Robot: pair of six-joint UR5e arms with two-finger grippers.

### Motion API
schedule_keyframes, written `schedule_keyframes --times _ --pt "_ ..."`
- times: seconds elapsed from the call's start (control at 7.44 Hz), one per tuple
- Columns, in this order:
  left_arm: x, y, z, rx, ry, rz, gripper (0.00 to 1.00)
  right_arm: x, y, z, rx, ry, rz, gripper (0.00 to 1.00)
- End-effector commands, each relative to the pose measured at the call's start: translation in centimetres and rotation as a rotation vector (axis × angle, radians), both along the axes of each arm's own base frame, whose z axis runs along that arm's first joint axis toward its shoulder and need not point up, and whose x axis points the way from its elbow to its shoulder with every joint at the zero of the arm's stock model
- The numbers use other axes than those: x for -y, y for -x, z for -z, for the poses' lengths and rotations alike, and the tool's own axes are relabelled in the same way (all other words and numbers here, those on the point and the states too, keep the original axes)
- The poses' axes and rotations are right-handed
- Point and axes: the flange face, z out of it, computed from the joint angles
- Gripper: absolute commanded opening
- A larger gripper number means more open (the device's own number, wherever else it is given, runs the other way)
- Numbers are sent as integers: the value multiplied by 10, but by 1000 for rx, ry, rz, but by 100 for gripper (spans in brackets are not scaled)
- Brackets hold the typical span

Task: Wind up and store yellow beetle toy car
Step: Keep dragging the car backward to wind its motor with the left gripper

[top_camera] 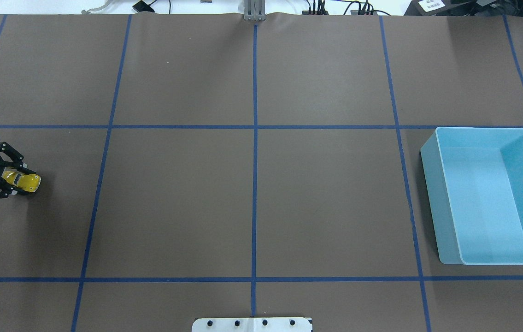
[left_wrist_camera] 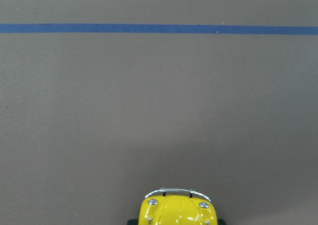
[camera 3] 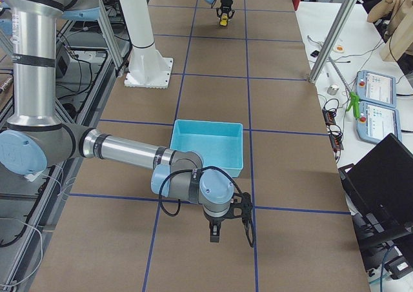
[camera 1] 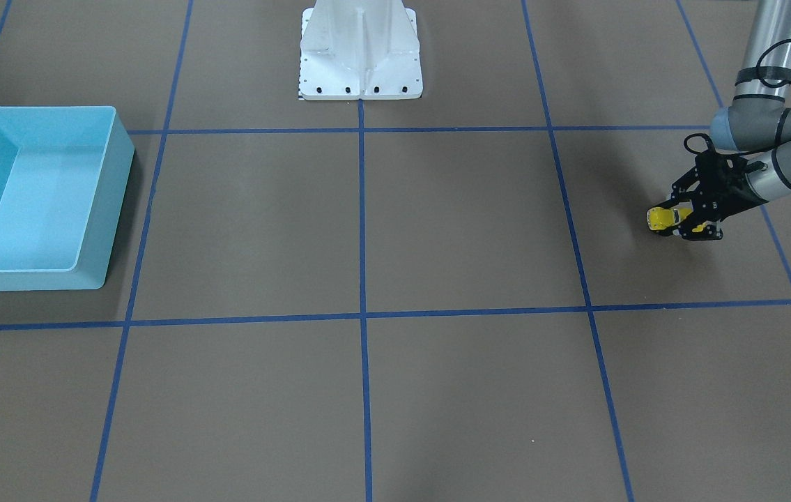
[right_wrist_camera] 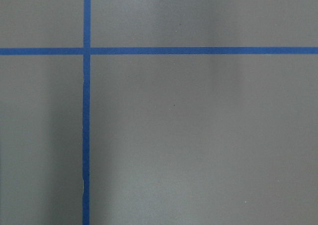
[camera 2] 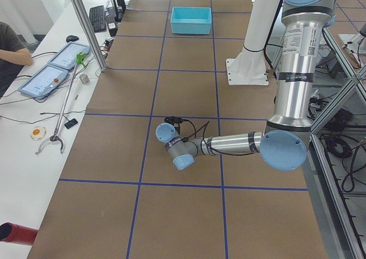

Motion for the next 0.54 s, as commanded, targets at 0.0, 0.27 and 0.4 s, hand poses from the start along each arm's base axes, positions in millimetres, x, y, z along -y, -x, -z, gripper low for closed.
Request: schedule_keyframes --times 0.0,0.27,0.4 --pt "-1 5 -8 -4 -6 8 0 0 0 0 0 1 -1 100" --pt "0 10 -11 -5 -6 16 0 0 0 0 0 1 -1 100" --pt "0 12 -14 -5 -7 13 0 0 0 0 0 1 -1 100"
